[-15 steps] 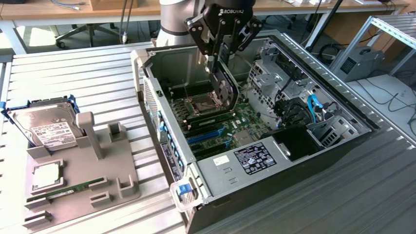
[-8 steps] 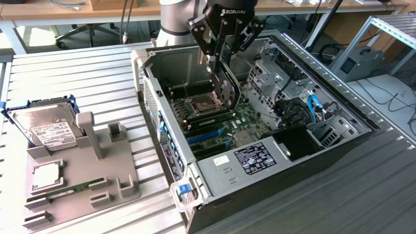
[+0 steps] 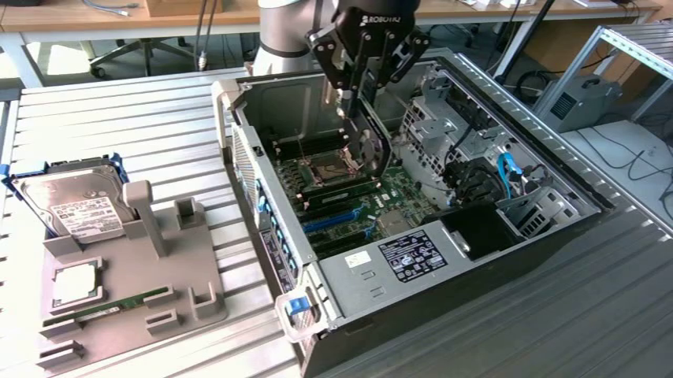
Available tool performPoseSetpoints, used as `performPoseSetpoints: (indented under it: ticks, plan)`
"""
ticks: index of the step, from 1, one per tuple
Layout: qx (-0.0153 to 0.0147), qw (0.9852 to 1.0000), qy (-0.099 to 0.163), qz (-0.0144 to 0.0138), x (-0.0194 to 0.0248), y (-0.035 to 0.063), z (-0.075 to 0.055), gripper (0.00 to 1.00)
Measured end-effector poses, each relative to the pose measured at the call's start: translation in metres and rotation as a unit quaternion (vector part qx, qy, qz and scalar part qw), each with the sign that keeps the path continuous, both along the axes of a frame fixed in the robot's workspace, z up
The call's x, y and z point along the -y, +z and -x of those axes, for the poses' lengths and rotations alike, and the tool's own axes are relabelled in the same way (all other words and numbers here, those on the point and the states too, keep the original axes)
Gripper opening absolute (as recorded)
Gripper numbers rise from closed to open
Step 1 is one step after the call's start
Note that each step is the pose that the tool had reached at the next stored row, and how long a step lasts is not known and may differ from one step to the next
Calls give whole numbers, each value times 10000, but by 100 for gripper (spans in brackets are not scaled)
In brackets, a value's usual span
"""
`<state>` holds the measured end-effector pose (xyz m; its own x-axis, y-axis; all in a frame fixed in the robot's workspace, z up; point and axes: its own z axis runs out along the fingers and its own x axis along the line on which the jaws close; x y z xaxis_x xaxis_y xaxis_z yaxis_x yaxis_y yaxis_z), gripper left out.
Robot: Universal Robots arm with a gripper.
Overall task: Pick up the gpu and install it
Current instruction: 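Pick up the gpu and move the gpu toward the slot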
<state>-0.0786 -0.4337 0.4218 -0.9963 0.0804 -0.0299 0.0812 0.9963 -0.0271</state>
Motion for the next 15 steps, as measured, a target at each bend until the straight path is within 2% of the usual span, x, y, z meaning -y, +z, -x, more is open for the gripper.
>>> performPoseSetpoints:
  ticks: [15]
  plan:
    - [0, 10000, 0, 0, 0, -14, -87, 27]
